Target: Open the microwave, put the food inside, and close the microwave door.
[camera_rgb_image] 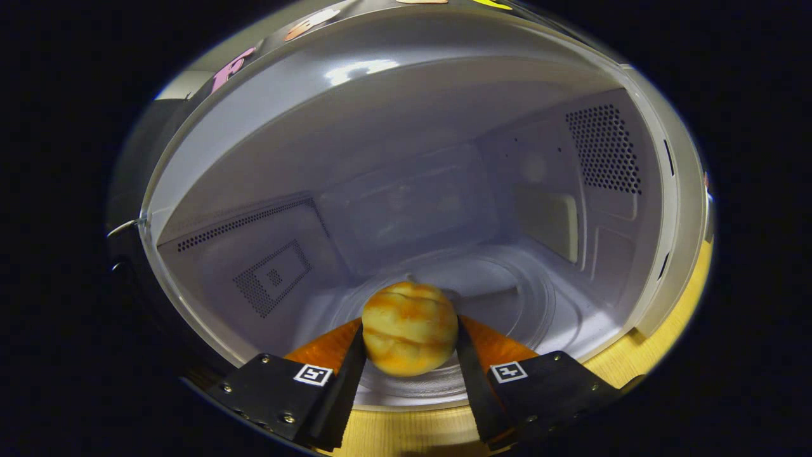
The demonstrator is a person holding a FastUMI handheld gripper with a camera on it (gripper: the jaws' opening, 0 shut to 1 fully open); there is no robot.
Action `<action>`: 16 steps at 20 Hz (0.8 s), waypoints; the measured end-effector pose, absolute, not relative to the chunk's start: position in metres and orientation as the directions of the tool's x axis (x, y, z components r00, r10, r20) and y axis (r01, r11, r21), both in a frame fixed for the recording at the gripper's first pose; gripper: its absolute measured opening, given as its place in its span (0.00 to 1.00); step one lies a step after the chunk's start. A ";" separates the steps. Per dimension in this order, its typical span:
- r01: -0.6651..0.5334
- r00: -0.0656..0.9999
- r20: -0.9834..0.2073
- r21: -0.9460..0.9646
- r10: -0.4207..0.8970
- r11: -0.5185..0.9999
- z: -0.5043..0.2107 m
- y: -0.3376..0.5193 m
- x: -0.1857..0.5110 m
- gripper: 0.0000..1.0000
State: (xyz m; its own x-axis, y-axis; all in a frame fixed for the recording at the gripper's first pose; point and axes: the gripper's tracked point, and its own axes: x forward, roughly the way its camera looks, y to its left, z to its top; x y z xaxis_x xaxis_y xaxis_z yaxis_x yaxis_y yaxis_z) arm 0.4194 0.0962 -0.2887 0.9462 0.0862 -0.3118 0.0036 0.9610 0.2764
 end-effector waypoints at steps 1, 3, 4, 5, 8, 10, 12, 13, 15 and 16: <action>-0.008 0.948 -0.304 0.270 0.093 0.963 -0.288 0.099 0.419 0.76; -0.011 0.949 -0.301 0.261 0.092 0.965 -0.289 0.102 0.419 0.82; -0.010 0.950 -0.301 0.256 0.089 0.967 -0.287 0.101 0.418 0.89; -0.011 0.950 -0.299 0.246 0.087 0.969 -0.288 0.102 0.418 0.92; -0.016 0.948 -0.307 0.210 0.082 0.978 -0.283 0.099 0.408 0.98; -0.033 0.940 -0.326 0.211 0.102 0.977 -0.281 0.100 0.397 0.98; -0.047 0.944 -0.310 0.213 0.113 0.976 -0.267 0.098 0.380 0.98; -0.051 0.948 -0.297 0.217 0.116 0.975 -0.260 0.095 0.368 0.98; -0.088 0.953 -0.259 0.254 0.156 0.963 -0.238 0.098 0.341 0.98; -0.111 0.956 -0.234 0.270 0.177 0.956 -0.224 0.101 0.328 0.98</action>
State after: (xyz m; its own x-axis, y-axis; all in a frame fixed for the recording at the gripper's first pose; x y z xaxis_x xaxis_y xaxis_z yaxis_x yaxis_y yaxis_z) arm 0.3275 0.1014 -0.2244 0.9560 0.1769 -0.2342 -0.1107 0.9563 0.2705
